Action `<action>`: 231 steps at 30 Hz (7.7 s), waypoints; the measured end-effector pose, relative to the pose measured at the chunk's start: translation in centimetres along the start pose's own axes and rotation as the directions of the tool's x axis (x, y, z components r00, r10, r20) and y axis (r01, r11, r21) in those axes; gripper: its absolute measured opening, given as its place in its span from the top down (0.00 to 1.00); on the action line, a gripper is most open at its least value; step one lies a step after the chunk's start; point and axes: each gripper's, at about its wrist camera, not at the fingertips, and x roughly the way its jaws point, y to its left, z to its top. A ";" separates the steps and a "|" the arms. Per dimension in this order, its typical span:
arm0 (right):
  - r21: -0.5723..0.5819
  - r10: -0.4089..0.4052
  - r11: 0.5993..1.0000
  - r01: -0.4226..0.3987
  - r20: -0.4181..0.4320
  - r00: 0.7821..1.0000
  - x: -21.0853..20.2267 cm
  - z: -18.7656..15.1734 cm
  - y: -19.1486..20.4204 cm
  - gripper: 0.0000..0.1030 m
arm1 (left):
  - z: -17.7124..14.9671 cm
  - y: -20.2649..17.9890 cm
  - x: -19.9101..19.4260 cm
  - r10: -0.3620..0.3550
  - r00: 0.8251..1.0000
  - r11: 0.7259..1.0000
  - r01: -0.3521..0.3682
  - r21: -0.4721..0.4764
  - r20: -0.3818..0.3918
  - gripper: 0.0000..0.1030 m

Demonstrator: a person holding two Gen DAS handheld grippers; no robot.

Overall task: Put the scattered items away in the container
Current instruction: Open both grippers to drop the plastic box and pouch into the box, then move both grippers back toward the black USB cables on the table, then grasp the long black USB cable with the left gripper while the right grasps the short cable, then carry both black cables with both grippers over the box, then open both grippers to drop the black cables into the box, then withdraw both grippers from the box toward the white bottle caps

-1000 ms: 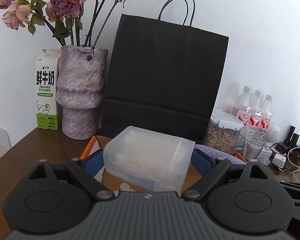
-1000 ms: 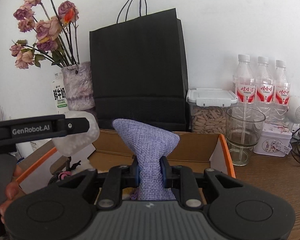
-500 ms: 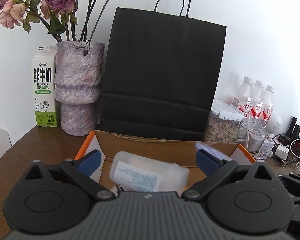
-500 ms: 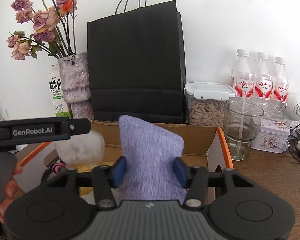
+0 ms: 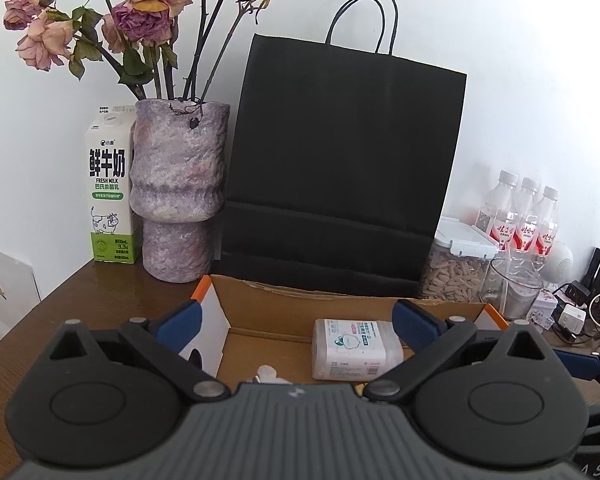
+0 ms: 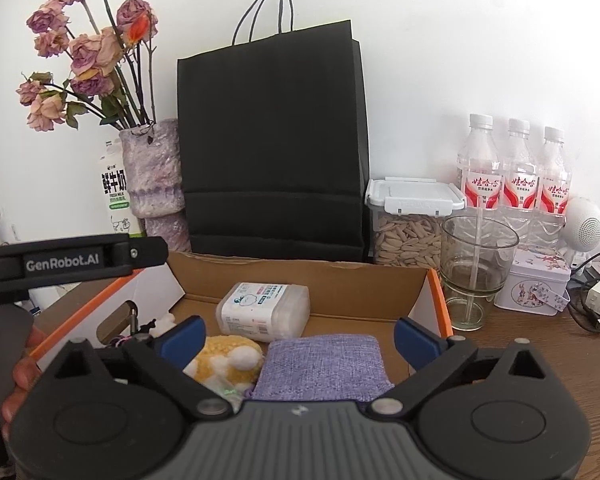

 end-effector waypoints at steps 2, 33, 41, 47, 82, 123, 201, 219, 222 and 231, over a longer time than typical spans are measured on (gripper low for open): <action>0.000 -0.002 1.000 0.002 -0.001 1.000 -0.1 0.0 0.0 0.02 | 0.1 0.0 -0.1 0.001 1.000 1.000 -0.001 0.000 0.006 0.00; -0.053 -0.036 0.998 0.039 0.054 0.998 -8.2 -1.8 0.6 0.00 | -1.8 1.5 -10.0 -0.018 0.995 0.998 0.012 0.056 0.102 0.00; -0.069 -0.052 0.996 0.054 0.024 0.998 -10.8 -4.7 1.1 0.00 | -4.4 2.7 -12.1 -0.008 0.998 0.997 0.004 0.071 0.059 0.00; -0.039 -0.058 0.998 0.057 -0.012 0.998 -12.5 -7.3 1.1 0.00 | -6.7 3.6 -13.5 -0.001 1.000 0.998 -0.001 0.058 0.023 0.00; -0.049 -0.063 0.997 0.056 -0.170 0.983 -14.2 -14.5 2.5 0.00 | -13.6 3.3 -16.5 0.006 0.985 0.996 0.009 0.083 -0.172 0.00; -0.117 0.014 0.993 -0.031 -0.150 0.989 -11.8 -13.3 4.2 0.76 | -13.3 -0.8 -14.8 -0.096 0.987 0.960 0.126 0.249 -0.131 0.92; -0.017 0.018 1.000 -0.017 0.063 0.998 -1.3 -2.7 2.0 0.09 | -4.5 -0.9 -2.6 -0.062 0.996 0.994 0.057 0.094 0.059 0.00; -0.047 -0.008 0.999 0.013 0.085 0.996 -3.2 -3.3 2.0 0.00 | -5.1 0.0 -4.4 -0.047 0.995 0.997 0.041 0.072 0.086 0.00; -0.053 -0.013 0.998 0.018 0.094 0.995 -3.8 -3.5 1.9 0.00 | -5.2 0.1 -5.0 -0.045 0.994 0.997 0.038 0.071 0.103 0.00; -0.071 -0.024 0.997 0.034 0.129 0.991 -6.0 -4.5 1.9 0.00 | -5.8 0.9 -7.4 -0.049 0.988 0.997 0.040 0.063 0.147 0.00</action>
